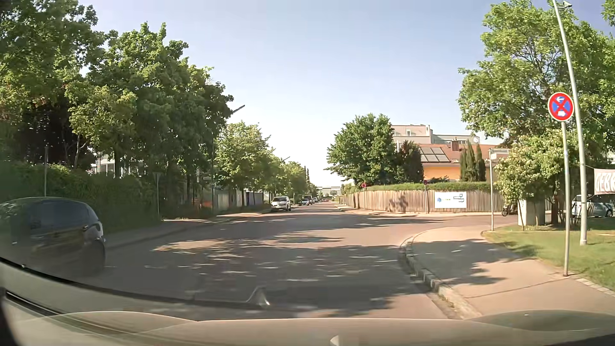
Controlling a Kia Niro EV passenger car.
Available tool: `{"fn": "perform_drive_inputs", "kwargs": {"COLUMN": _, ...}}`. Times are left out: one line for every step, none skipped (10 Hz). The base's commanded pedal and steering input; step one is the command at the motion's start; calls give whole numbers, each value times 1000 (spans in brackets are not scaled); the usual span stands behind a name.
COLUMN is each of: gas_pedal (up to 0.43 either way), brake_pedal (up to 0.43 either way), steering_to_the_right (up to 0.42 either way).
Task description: Follow the waypoints while adhering to traffic rules and regulations
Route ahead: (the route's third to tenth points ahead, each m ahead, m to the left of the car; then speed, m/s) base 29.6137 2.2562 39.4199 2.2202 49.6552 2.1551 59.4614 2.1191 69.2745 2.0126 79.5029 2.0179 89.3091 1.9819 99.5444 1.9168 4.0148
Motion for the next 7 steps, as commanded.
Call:
{"fn": "perform_drive_inputs", "kwargs": {"gas_pedal": 0, "brake_pedal": 98, "steering_to_the_right": -8}}
{"fn": "perform_drive_inputs", "kwargs": {"gas_pedal": 0, "brake_pedal": 79, "steering_to_the_right": -7}}
{"fn": "perform_drive_inputs", "kwargs": {"gas_pedal": 0, "brake_pedal": 67, "steering_to_the_right": -6}}
{"fn": "perform_drive_inputs", "kwargs": {"gas_pedal": 0, "brake_pedal": 61, "steering_to_the_right": -6}}
{"fn": "perform_drive_inputs", "kwargs": {"gas_pedal": 0, "brake_pedal": 43, "steering_to_the_right": -6}}
{"fn": "perform_drive_inputs", "kwargs": {"gas_pedal": 0, "brake_pedal": 24, "steering_to_the_right": -6}}
{"fn": "perform_drive_inputs", "kwargs": {"gas_pedal": 0, "brake_pedal": 18, "steering_to_the_right": -4}}
